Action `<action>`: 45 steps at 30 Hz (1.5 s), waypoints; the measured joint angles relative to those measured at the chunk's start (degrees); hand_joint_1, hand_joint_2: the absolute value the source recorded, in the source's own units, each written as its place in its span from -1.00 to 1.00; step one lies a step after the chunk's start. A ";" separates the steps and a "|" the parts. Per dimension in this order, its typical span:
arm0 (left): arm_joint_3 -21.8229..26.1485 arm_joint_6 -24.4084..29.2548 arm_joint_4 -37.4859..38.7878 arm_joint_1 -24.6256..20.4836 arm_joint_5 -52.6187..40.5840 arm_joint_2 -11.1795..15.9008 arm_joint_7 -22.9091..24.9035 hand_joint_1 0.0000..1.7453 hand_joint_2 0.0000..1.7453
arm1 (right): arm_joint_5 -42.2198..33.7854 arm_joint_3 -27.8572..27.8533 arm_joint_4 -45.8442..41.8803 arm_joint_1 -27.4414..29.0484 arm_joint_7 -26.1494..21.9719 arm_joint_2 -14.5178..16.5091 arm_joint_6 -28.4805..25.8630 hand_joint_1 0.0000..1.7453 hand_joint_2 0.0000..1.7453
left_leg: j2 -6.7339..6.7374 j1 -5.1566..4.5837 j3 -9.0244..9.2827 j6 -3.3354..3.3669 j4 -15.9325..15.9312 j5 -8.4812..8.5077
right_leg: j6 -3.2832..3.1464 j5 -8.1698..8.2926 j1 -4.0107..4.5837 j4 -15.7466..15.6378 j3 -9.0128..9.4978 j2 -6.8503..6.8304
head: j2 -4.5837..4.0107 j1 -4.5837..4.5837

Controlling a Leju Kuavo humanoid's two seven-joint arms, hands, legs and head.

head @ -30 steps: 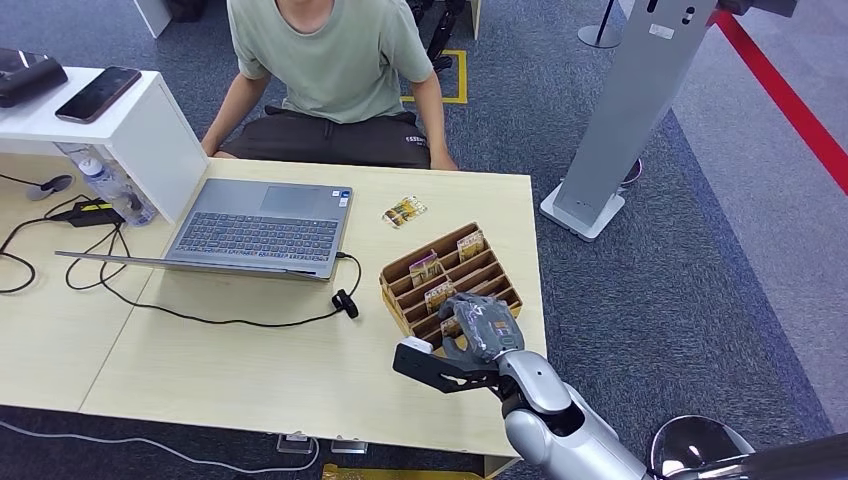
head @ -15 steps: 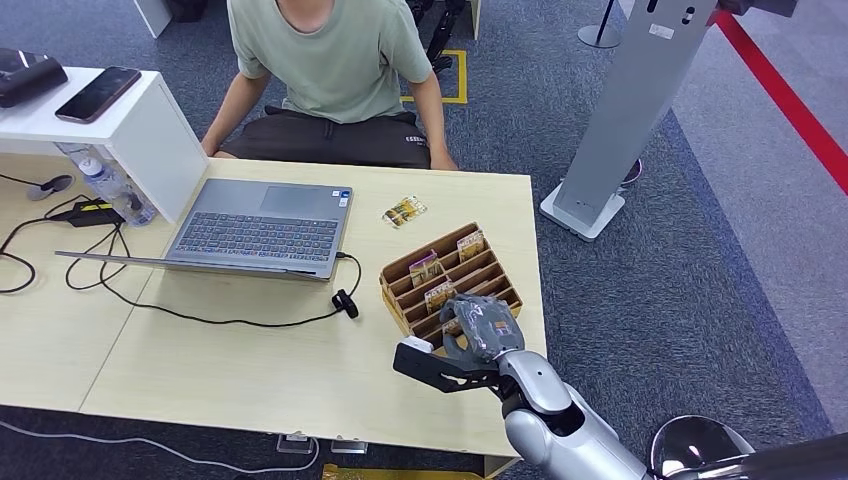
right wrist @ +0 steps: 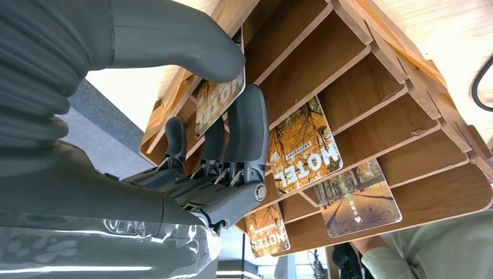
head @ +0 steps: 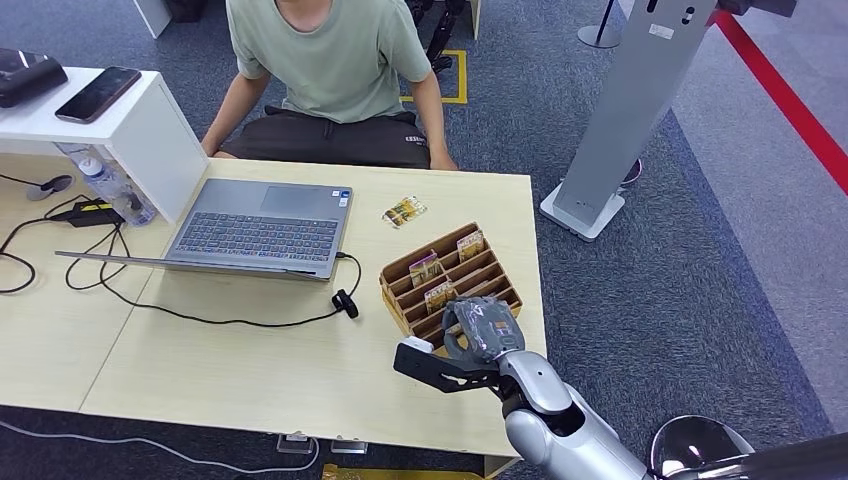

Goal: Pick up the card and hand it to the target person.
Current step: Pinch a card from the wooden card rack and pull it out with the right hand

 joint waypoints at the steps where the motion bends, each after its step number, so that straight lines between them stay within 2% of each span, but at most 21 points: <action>1: 0.00 0.00 0.00 0.00 -0.01 0.00 0.00 -1.00 -1.00 | 0.00 -0.01 0.00 0.01 0.00 -0.01 0.00 0.28 1.00 | 0.00 0.00 0.00 0.00 0.00 0.00 | 0.00 0.00 0.00 0.00 0.00 0.00 | 0.00 0.00; 8: -0.11 0.00 0.00 0.00 -0.07 -0.01 0.00 -1.00 -1.00 | 0.00 -0.04 -0.02 0.04 -0.02 -0.04 0.00 0.57 1.00 | 0.00 0.00 0.00 0.00 0.00 0.00 | 0.00 0.00 0.00 0.00 0.00 0.00 | 0.00 0.00; 14: -0.40 0.00 0.00 0.00 -0.07 -0.02 0.00 -1.00 -1.00 | 0.00 -0.04 -0.15 0.04 -0.08 -0.04 -0.03 0.68 1.00 | 0.00 0.00 0.01 0.00 0.00 0.00 | 0.00 0.00 0.00 0.00 0.01 0.00 | 0.00 0.00; 36: -0.46 -0.22 0.00 0.01 0.54 0.00 -1.16 -1.00 -1.00 | 0.84 -0.04 -2.03 -0.31 -0.85 -0.04 -0.14 0.64 1.00 | 0.00 0.00 0.00 0.00 0.00 0.00 | 0.00 0.00 0.00 0.01 0.01 0.00 | 0.00 0.02; 45: -0.48 -0.39 0.00 0.01 -0.11 0.00 -1.92 -1.00 -1.00 | -0.56 -0.08 -7.72 -6.86 -0.82 -0.23 2.04 0.64 1.00 | 0.01 0.00 0.02 -0.02 0.00 0.05 | -0.04 0.03 0.00 0.04 0.00 0.01 | 0.00 -0.01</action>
